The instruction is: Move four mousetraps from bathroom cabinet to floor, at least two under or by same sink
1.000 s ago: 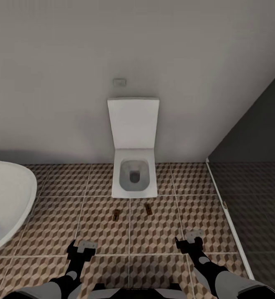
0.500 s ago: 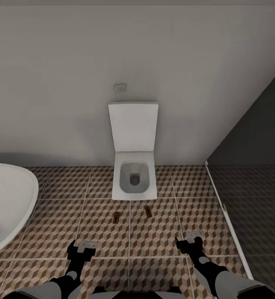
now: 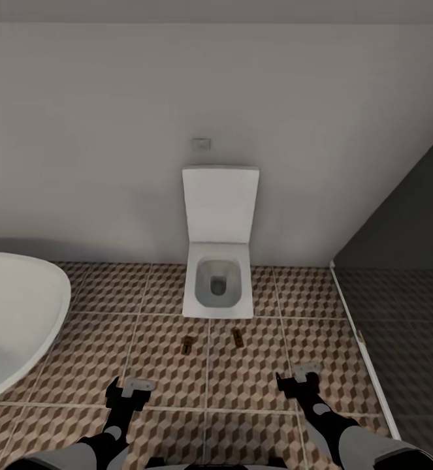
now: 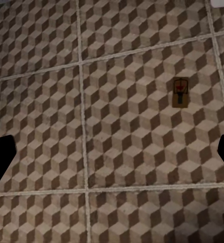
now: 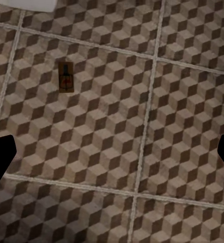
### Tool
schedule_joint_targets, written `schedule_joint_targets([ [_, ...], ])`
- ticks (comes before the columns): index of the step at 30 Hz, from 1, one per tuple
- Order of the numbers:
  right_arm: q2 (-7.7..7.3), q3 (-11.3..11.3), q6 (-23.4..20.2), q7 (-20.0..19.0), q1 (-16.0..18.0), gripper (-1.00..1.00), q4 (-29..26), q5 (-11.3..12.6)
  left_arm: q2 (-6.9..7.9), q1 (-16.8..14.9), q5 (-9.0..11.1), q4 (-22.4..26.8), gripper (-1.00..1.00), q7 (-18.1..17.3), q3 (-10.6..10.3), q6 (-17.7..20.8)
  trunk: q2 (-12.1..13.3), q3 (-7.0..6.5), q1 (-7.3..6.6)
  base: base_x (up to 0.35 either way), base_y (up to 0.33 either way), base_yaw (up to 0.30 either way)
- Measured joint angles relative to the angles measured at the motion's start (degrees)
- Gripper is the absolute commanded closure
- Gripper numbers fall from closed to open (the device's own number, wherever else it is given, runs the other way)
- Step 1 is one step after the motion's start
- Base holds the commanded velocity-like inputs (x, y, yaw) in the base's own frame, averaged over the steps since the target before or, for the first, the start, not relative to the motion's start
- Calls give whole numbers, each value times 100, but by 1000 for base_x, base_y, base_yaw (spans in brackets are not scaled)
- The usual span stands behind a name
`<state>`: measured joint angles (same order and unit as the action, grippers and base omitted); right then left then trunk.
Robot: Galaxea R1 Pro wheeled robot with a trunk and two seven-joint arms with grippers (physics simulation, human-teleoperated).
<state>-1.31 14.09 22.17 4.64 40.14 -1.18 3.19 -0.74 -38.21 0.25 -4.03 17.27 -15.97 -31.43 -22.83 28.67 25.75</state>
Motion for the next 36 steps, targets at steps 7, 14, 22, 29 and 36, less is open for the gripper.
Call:
schedule_joint_targets([
  [7, 0, 0, 0, 0, 0, -100, 0, 0, 0, -1, 0, 0, -100, 0, 0, 0, 0, -62, 0, 0, 0, 151],
  [14, 0, -1, 0, 0, 0, -100, 4, 0, 0, -1, 0, 0, -100, 0, 0, 0, 0, -125, 0, 0, 0, 150],
  [22, 0, -1, 0, 0, -8, -100, 1, 0, 0, -1, 0, 0, -100, 0, 0, 0, 0, -196, 0, 0, 0, 142],
  [29, 0, 0, 0, -1, -10, -100, 2, 0, 0, -1, 0, 0, -100, 0, 0, 0, 0, -258, 0, 0, 0, 120],
  [36, 0, -1, 0, -7, -12, -100, -1, -1, 0, -2, 2, -1, -100, 0, 2, 0, 0, -319, 0, 0, 0, -45],
])
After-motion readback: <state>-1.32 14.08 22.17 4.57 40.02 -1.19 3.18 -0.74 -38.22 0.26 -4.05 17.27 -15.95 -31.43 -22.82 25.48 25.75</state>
